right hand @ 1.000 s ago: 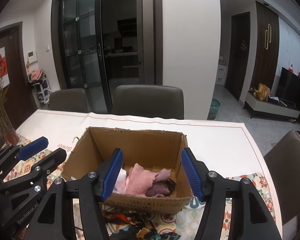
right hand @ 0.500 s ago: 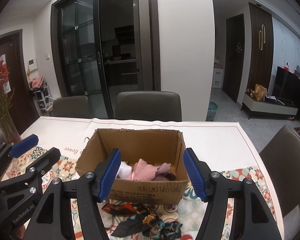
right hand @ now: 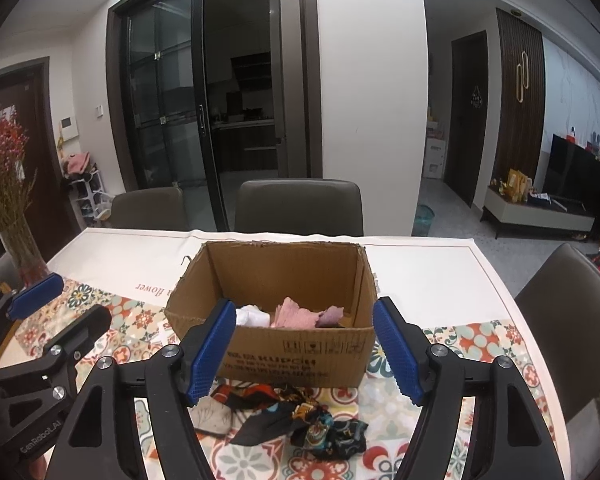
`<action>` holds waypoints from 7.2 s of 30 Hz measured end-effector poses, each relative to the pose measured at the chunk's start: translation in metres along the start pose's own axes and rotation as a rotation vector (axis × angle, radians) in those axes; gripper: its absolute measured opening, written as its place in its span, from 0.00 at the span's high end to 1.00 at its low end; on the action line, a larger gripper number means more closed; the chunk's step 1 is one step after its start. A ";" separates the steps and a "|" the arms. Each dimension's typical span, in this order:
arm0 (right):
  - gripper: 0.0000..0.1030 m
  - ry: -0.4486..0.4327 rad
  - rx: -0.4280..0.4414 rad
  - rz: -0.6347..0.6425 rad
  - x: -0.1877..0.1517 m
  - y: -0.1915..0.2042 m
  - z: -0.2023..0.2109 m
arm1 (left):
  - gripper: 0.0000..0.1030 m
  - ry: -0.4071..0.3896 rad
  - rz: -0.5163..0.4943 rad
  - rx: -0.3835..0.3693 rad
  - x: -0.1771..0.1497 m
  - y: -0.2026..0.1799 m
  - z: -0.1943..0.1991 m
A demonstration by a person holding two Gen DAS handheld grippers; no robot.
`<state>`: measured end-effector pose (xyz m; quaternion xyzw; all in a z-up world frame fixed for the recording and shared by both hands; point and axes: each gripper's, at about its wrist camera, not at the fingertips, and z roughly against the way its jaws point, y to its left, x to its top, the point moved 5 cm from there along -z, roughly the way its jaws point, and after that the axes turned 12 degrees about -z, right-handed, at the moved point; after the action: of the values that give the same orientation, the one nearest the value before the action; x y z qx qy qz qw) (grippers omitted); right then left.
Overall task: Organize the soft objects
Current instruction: 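Move both tools back toward the patterned scarf and floral fabric pouch, then close right tool on the patterned scarf while left tool grasps the floral pouch, then lift the scarf with right tool while left tool carries the pouch over the box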
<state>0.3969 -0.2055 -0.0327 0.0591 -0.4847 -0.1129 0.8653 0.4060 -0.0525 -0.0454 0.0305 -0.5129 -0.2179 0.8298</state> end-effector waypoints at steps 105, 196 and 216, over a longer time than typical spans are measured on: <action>0.32 0.307 -0.209 -0.052 -0.151 -0.026 -0.148 | 0.84 0.334 0.098 -0.206 -0.173 -0.014 -0.166; 0.82 -0.070 0.050 -0.014 0.017 0.002 -0.005 | 0.89 -0.133 0.069 -0.076 0.022 0.023 -0.004; 0.82 0.039 0.112 -0.033 0.051 -0.003 -0.098 | 0.89 -0.084 0.037 -0.089 0.059 0.022 -0.087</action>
<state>0.5055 -0.2219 -0.0425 0.1174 -0.4723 -0.0986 0.8680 0.5106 -0.0705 -0.0311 -0.0248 -0.5375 -0.2262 0.8120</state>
